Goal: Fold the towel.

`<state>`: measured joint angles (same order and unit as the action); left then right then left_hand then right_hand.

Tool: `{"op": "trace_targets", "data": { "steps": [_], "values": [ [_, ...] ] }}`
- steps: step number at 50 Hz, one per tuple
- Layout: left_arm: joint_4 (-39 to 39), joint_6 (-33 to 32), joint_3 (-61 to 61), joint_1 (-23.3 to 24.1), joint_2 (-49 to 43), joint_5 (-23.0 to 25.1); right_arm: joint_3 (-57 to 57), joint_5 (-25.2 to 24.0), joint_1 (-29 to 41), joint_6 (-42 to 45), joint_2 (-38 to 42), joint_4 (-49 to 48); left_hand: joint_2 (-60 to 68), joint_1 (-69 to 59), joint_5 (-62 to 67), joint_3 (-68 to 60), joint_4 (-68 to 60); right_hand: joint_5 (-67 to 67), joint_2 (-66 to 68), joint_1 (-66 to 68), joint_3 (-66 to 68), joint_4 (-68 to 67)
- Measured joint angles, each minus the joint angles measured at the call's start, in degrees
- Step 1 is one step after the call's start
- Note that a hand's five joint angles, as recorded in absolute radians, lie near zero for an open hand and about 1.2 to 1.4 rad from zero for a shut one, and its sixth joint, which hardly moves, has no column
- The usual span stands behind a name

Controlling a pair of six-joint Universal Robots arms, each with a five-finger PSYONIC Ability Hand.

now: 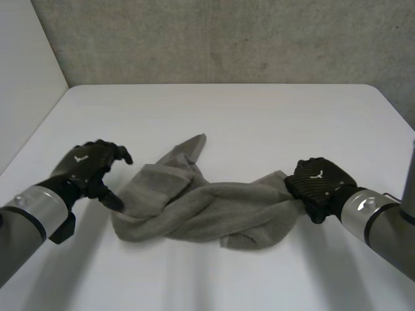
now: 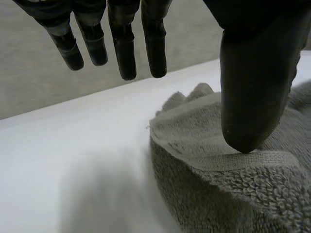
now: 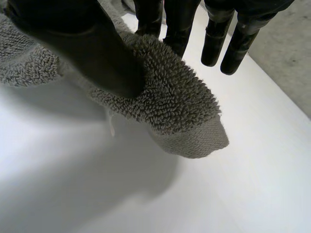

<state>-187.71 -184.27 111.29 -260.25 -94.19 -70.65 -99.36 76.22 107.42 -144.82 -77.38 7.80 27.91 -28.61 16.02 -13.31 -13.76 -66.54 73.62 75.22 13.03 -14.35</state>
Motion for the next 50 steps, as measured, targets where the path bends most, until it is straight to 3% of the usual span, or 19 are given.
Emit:
{"op": "trace_targets", "data": {
  "steps": [3, 9, 14, 20, 25, 36, 44, 50],
  "values": [
    [0.0, -2.7, 0.7, 0.9, -0.4, 1.2, -0.3, 0.0, -0.6, 0.2, -1.7, 0.0, 0.0, 0.0, 0.1, 0.0, 0.0, 7.1, -6.9, -6.9, 0.0, 0.0],
    [0.3, -7.8, 1.4, 3.2, -0.9, 1.4, 1.2, -0.1, -0.3, -1.3, -4.6, -0.1, 0.0, 0.0, 0.7, 0.0, 0.0, 41.2, -39.1, -39.9, 0.0, 0.0],
    [0.3, -9.5, 2.5, 4.8, -0.1, 1.2, 4.5, 0.0, 0.4, -4.7, -4.8, 0.5, 0.0, 0.0, 0.7, 0.0, 0.0, 62.6, -57.7, -58.6, 0.0, 0.0],
    [0.2, -10.3, 4.2, 6.6, 2.4, 1.2, 10.7, -0.9, 0.6, -9.1, -1.0, 3.1, 0.0, 0.0, 0.7, 0.0, 0.0, 63.0, -59.5, -61.9, 0.0, 0.0],
    [0.2, -12.9, 5.4, 7.7, 3.7, 1.2, 18.9, -3.5, 0.9, -13.0, 6.6, 7.9, 0.0, 0.0, 0.6, 0.0, 0.0, 63.0, -59.5, -62.0, 0.0, 0.0],
    [0.7, -24.2, 7.6, 7.8, 3.2, 1.1, 31.4, -8.3, 3.0, -20.3, 23.4, 12.0, 0.0, 0.0, 0.6, 0.0, 0.0, 63.0, -59.5, -62.1, 0.0, 0.0],
    [1.4, -29.5, 8.9, 7.1, 3.0, 1.1, 35.0, -10.5, 5.2, -23.4, 29.5, 13.3, 0.0, 0.0, 0.6, 0.0, 0.0, 62.7, -59.4, -61.6, 0.0, 0.0],
    [1.8, -32.7, 9.8, 6.9, 2.2, 1.0, 36.8, -12.0, 6.2, -24.6, 31.9, 14.3, 0.3, -0.2, 2.1, 0.0, 0.0, 35.2, -32.5, -35.7, 0.0, 0.0]
  ]
}}
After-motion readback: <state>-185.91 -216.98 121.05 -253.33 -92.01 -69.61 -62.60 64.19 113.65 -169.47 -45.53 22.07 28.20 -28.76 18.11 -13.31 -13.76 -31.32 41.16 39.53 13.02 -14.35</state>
